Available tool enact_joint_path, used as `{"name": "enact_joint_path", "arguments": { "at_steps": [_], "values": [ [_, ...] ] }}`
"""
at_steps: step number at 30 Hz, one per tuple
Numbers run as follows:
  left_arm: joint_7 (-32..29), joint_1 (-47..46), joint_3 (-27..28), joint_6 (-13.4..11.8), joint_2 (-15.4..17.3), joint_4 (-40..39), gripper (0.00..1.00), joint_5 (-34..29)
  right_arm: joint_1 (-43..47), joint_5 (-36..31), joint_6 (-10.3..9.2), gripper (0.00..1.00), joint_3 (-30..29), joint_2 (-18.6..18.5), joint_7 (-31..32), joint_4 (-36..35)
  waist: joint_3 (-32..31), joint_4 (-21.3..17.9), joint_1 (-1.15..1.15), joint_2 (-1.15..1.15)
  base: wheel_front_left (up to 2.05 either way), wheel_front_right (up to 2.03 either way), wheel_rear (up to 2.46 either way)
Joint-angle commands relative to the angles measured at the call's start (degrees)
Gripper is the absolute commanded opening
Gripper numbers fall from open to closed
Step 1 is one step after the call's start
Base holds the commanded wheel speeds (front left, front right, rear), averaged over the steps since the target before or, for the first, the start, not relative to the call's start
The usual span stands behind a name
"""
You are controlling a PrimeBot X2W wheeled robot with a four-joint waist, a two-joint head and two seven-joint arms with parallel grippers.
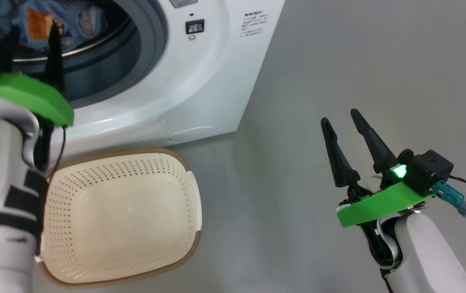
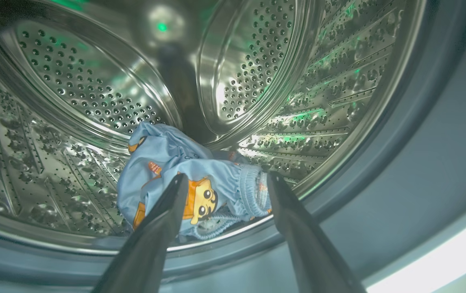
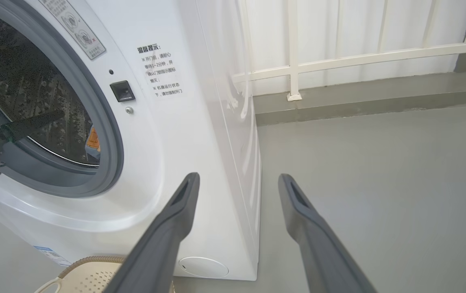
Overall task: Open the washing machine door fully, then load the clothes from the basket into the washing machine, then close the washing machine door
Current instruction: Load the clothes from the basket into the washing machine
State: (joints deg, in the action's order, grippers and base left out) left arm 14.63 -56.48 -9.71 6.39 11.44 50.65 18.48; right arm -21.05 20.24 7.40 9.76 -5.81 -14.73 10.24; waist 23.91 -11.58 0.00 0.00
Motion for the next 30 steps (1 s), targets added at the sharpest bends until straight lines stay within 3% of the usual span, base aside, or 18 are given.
{"name": "enact_joint_path", "arguments": {
  "at_steps": [1,12,22,30],
  "values": [
    [0.36,0.80,1.37,-0.27,2.13,-1.79,1.00,0.20,1.07,-0.06,0.09,1.00,0.90,-0.17,-0.27,-1.25,-0.75,0.46,0.00,0.00,0.00,0.00,0.00],
    [0.36,21.06,5.45,-2.58,1.25,-20.72,1.00,-0.20,2.61,0.34,0.09,1.00,0.44,-0.96,-0.27,-0.92,-5.58,1.75,0.00,0.00,0.00,0.00,0.00],
    [0.37,34.12,8.59,-4.32,-1.76,-30.65,1.00,0.29,4.56,0.84,0.09,1.00,0.53,-1.88,-0.27,-0.33,-10.73,4.43,0.00,0.00,0.00,0.00,0.00],
    [0.37,40.53,9.56,-4.10,-3.83,-34.00,1.00,0.04,6.28,1.45,0.09,1.00,0.93,-3.03,-0.27,0.41,-14.89,6.50,0.00,0.00,0.00,0.00,0.00]
  ]
}}
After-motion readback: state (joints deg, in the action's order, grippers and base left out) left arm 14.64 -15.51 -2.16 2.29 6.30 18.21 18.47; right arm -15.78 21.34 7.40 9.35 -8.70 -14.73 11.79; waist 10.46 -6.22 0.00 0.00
